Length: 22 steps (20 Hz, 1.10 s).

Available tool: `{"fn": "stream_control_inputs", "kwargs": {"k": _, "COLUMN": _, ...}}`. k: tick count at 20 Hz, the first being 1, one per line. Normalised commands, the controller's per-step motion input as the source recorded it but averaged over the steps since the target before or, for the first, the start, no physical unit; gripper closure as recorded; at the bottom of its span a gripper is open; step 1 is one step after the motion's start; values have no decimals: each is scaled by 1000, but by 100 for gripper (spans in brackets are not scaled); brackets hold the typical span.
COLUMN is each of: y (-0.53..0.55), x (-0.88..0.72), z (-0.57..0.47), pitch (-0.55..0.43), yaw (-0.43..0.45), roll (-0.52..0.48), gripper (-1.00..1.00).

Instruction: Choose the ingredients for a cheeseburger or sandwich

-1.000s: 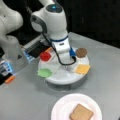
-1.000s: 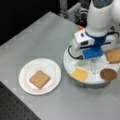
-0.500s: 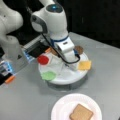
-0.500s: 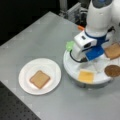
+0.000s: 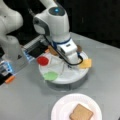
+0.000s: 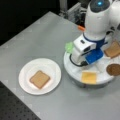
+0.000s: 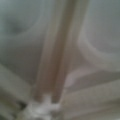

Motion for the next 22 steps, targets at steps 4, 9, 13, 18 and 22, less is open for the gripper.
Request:
{"fn": "stream_control_inputs", "kwargs": {"k": 4, "y": 146, "x": 183, "z": 115, "pitch": 79, "yaw": 234, "roll": 7, "gripper": -100}}
{"fn": "stream_control_inputs", "kwargs": {"k": 9, "y": 105, "x": 180, "z": 157, "pitch": 88, "yaw": 141, "roll": 4, "gripper": -100}}
{"fn": "stream_control_inputs", "kwargs": {"k": 13, "y": 50, "x": 167, "z": 242, "pitch": 109, "yaw": 110, "roll": -1, "gripper": -100}}
{"fn": "stream_control_inputs", "kwargs": {"k": 18, "y": -13, "x": 87, "z": 348, "pitch": 153, "yaw": 23, "roll": -15, "gripper": -100}}
{"fn": "stream_control_inputs", "kwargs": {"k": 22, "y": -51, "x": 70, "z": 290, "pitch": 161, "yaw": -43, "roll": -22, "gripper": -100}}
